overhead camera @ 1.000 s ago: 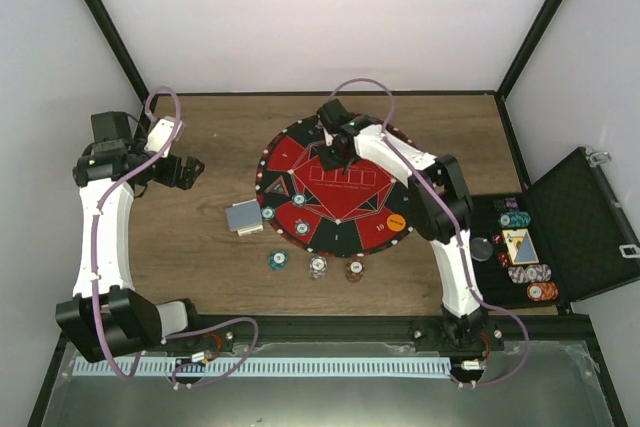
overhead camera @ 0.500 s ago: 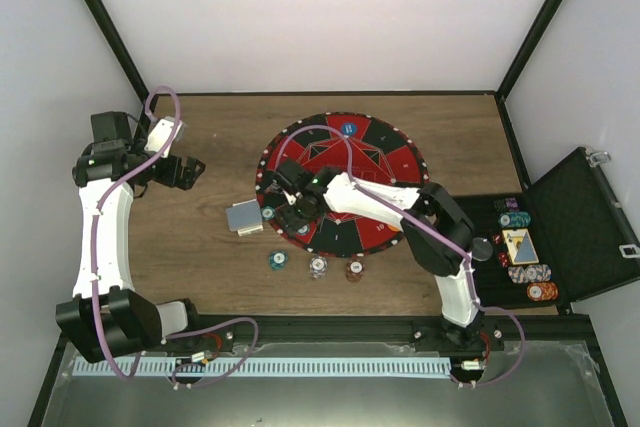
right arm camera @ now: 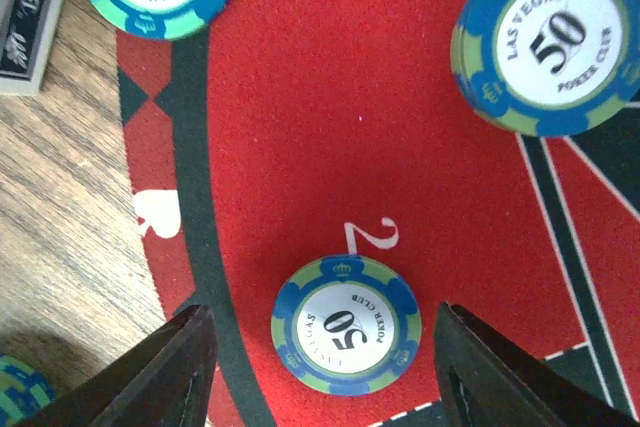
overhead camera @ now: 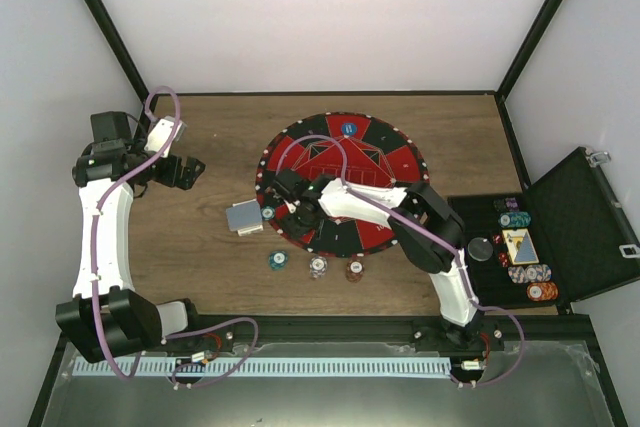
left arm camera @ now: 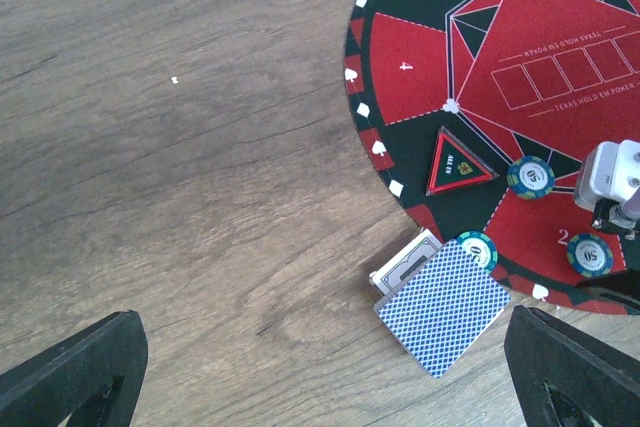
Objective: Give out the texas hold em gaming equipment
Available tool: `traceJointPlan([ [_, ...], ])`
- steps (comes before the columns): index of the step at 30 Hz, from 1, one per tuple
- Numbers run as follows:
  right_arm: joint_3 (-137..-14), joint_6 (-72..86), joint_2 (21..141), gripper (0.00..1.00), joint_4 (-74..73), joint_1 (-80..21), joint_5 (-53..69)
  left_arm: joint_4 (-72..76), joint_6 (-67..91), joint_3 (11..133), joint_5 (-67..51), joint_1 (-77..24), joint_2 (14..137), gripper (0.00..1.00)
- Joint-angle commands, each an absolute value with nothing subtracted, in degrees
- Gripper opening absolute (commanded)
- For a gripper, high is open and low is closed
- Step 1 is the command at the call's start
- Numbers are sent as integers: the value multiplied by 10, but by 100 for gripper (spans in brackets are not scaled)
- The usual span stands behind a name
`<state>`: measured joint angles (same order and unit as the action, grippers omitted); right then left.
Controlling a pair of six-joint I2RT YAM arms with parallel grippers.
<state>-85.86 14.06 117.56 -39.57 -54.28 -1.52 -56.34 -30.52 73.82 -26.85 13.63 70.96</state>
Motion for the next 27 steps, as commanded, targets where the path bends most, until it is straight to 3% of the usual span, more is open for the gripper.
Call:
traceJointPlan([
  [1,-846,143,1188,60,-390,-549,-21,-568,-310,753,-274,140,699,100],
  [10,-828,142,1191,51,-385,-549,-23,-566,-311,749,-274,140,696,100],
  [20,-841,146,1190,25,-393,-552,-36,-566,-314,748,-269,140,692,100],
  [27,-857,139,1174,20,-410,-546,-82,-565,-315,745,-271,141,691,100],
])
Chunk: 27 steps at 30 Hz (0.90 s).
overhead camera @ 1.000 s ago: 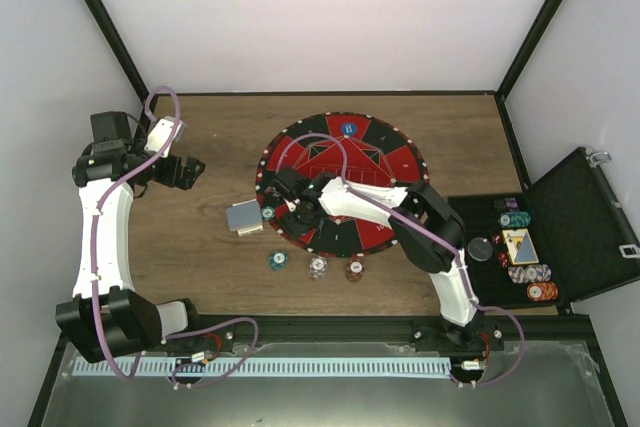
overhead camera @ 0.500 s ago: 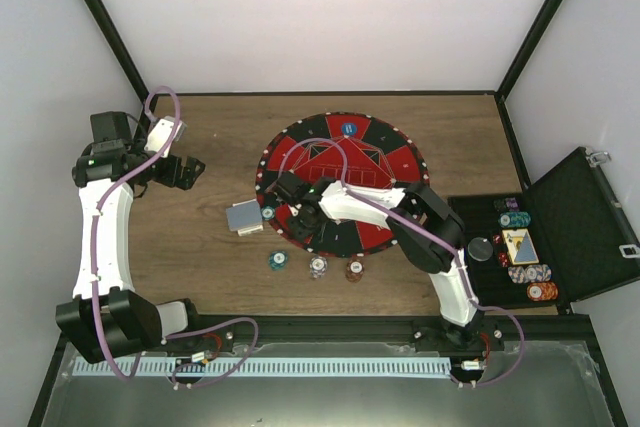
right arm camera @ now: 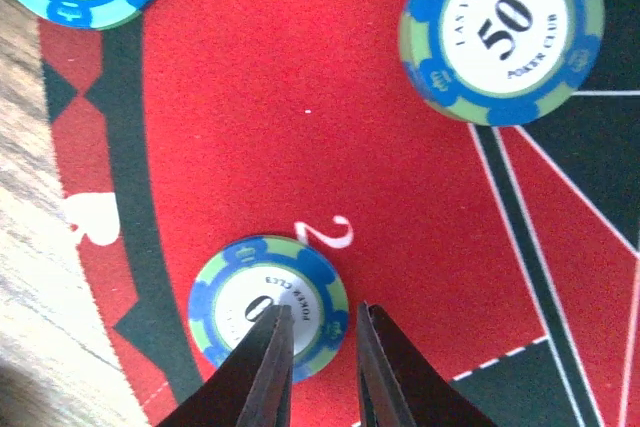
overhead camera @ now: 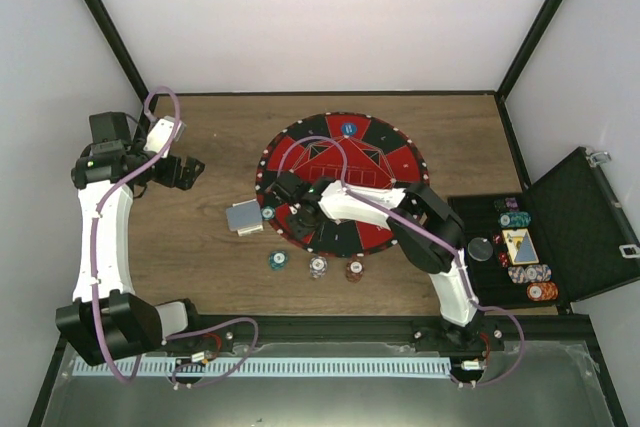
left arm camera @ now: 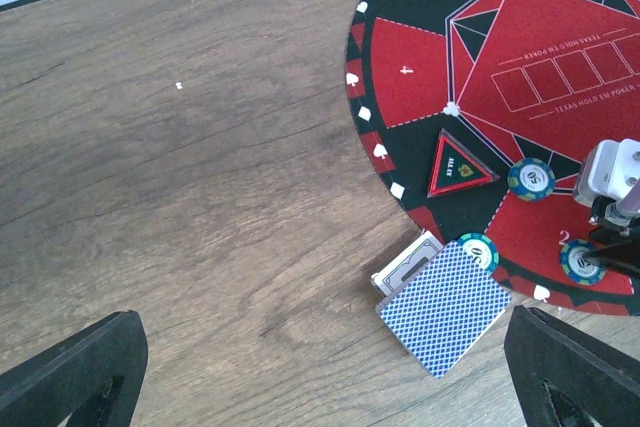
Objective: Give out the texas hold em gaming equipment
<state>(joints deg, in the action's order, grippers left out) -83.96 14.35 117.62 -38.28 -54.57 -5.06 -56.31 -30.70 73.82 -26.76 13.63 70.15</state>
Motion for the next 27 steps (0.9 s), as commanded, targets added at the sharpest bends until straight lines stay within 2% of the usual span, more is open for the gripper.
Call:
traceJointPlan([
  [1,-859,139,1174,20,-412,-546,-82,-565,-316,743,-271,141,691,100],
  [2,-862,140,1175,21,-414,-546,-79,-564,-317,742,-272,141,690,100],
  [3,-866,142,1175,25,-416,-547,-76,-564,-318,741,-272,141,689,100],
  [5,-870,146,1173,39,-416,-553,-81,-564,-320,739,-272,142,688,100],
  [13,-898,150,1179,50,-419,-578,-84,-563,-322,739,-272,145,688,100],
  [27,-889,142,1211,53,-410,-574,-102,-563,-323,737,-272,149,688,100],
])
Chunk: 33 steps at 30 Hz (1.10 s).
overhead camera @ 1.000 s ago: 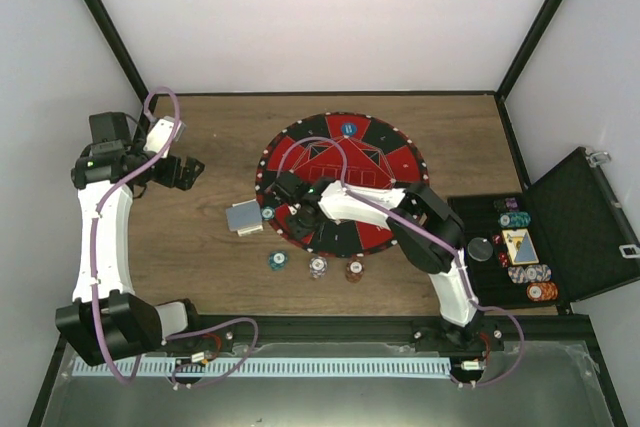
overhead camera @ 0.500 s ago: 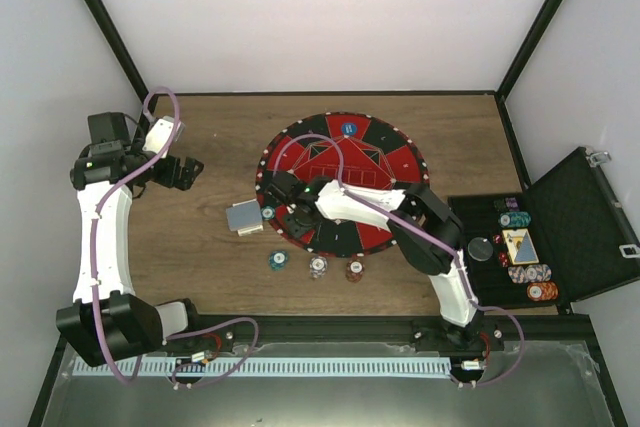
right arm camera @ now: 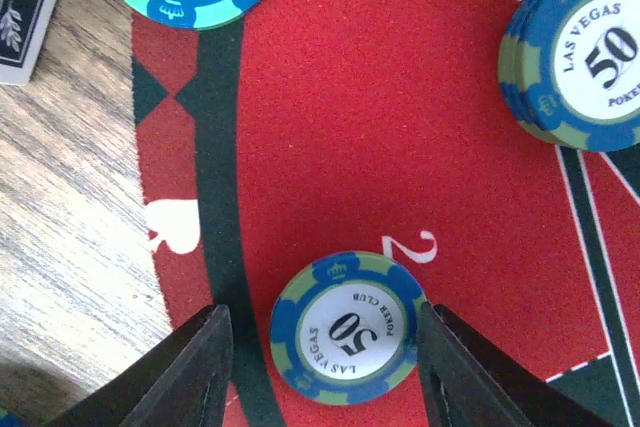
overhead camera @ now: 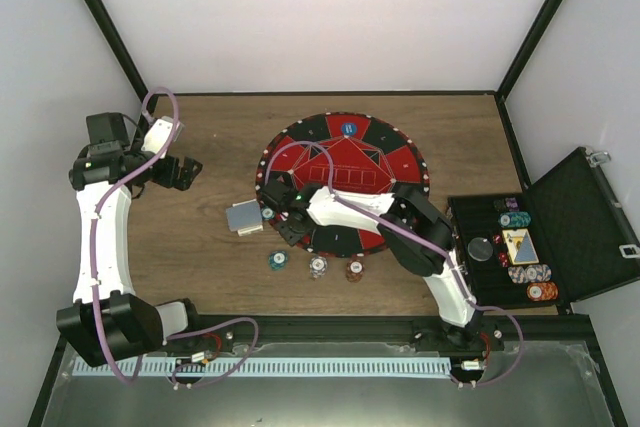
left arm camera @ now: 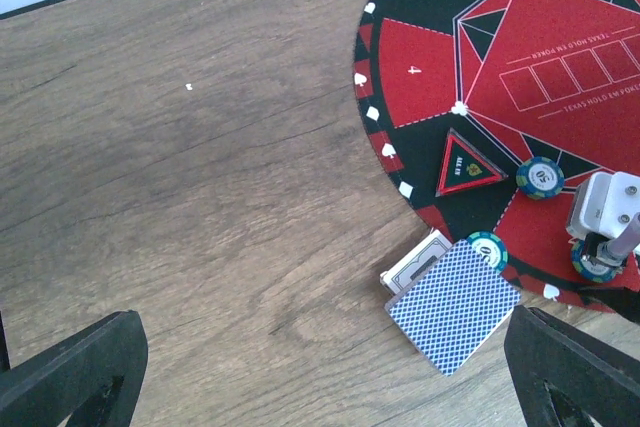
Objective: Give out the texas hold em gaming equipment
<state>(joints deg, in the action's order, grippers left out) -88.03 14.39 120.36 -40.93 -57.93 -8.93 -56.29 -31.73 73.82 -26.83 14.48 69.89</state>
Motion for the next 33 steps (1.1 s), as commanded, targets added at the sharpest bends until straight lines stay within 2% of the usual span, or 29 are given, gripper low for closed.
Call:
traceJointPlan([
  [1,-887,142,1212,53,-408,-572,-101,-563,-323,737,-273,150,688,100],
  [19,-866,129,1216,52,-410,-561,-115,-559,-320,737,-274,152,691,100],
  [26,-858,124,1209,44,-407,-551,-118,-558,-319,737,-273,153,691,100],
  [33,-844,117,1195,43,-396,-513,-134,-557,-318,738,-272,152,693,100],
])
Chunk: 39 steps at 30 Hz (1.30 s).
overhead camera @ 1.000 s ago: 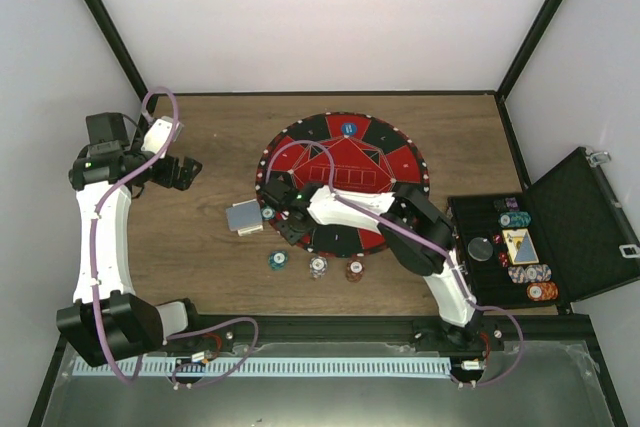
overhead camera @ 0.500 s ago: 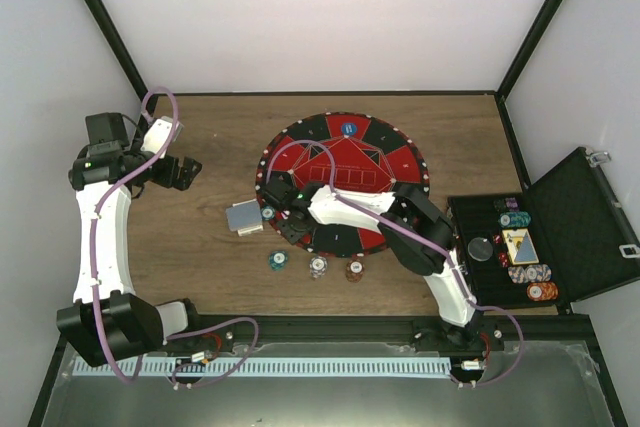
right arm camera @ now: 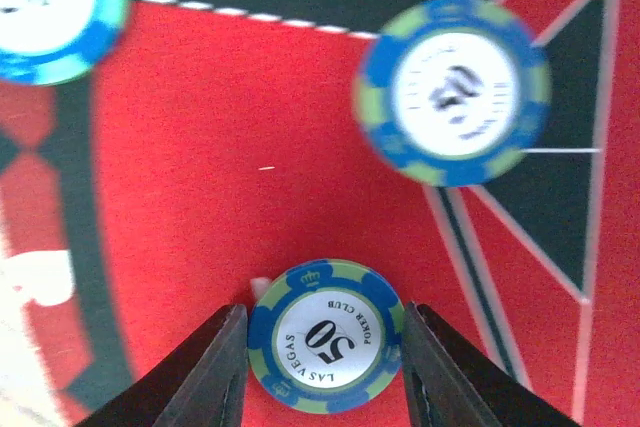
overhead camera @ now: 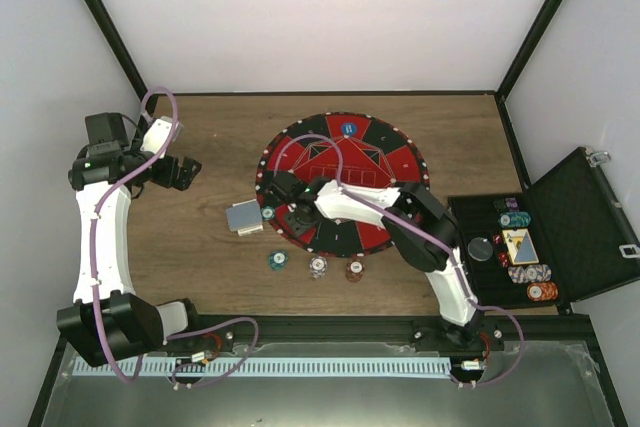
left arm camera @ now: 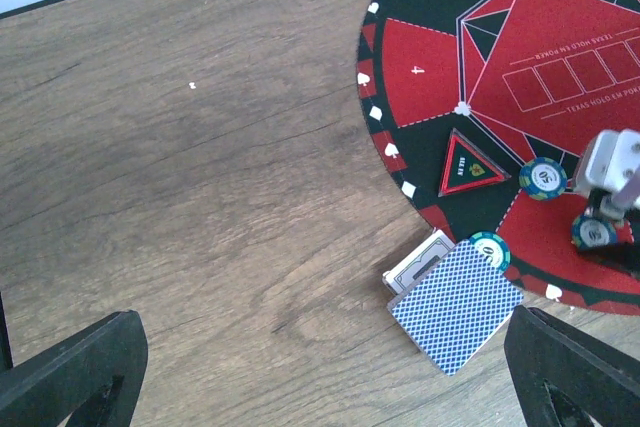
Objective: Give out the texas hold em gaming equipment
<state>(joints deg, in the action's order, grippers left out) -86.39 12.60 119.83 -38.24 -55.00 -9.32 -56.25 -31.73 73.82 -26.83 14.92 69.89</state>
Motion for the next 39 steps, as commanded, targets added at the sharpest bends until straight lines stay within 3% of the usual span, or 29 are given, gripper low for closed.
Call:
traceJointPlan([
  [1,-843,114,1194,43,-395,-505,-138,-556,-317,737,-272,152,693,100],
  [10,-874,88,1220,40,-359,-382,-151,-556,-317,738,-274,153,701,100],
  [16,-1020,72,1301,37,-378,-284,-164,-559,-319,746,-270,153,715,100],
  [25,-1257,56,1439,36,-444,-223,-161,-560,-313,755,-277,154,739,100],
  [28,-1240,59,1408,38,-437,-229,-148,-556,-314,754,-273,153,743,100],
  [39,-983,120,1197,64,-373,-289,-90,-560,-306,766,-283,153,745,100],
])
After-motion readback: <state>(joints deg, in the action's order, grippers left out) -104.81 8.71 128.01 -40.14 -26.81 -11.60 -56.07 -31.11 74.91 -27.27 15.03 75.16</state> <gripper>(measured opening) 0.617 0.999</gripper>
